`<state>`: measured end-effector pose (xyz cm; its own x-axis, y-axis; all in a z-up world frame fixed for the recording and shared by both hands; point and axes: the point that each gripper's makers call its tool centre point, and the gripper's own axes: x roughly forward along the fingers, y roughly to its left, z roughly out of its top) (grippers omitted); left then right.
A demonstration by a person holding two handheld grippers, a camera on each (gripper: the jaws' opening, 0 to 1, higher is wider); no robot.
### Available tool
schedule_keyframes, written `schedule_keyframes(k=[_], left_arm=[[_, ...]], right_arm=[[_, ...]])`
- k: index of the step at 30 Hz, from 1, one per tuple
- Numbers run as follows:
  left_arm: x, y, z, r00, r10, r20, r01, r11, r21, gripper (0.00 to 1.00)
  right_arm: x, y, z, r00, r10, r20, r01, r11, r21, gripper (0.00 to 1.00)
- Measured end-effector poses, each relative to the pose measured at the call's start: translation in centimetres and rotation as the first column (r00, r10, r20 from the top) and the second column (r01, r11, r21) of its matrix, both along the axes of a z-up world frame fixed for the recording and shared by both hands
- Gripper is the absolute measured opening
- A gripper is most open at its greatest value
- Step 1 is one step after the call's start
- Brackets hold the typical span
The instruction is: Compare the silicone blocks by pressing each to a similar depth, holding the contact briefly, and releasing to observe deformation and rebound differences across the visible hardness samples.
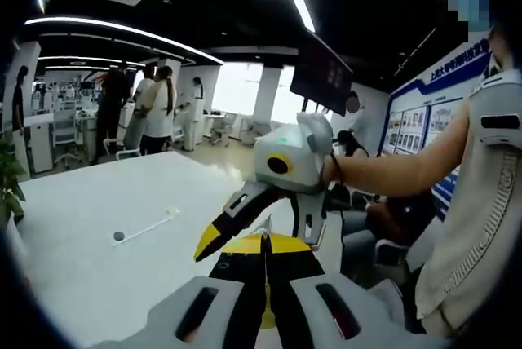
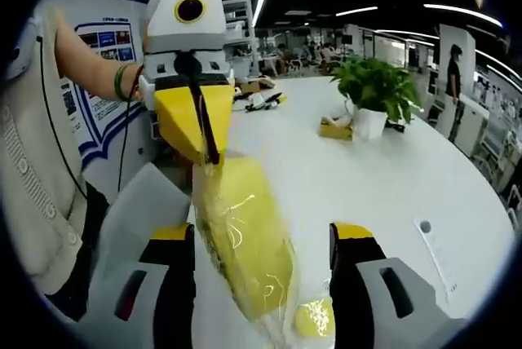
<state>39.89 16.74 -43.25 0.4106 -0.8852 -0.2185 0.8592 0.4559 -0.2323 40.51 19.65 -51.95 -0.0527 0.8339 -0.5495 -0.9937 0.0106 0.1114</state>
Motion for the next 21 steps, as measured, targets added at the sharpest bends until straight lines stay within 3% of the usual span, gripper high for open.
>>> schedule_keyframes(k=[12,21], left_arm=[[-0.7,-1.0,0.5,0.998,-0.057,0.012,0.057,0.998,0.002,0.0],[-1.3,-1.0,0.8,0.997,-0.074,0.027,0.073,0.997,0.011,0.0]], right_arm=[[-1.2,-0.2,-0.7,0.998,0.053,-0.037,-0.055,0.998,-0.036,0.49],[-2.2,0.0,0.0,0.994,0.104,0.022,-0.103,0.994,-0.038,0.35]])
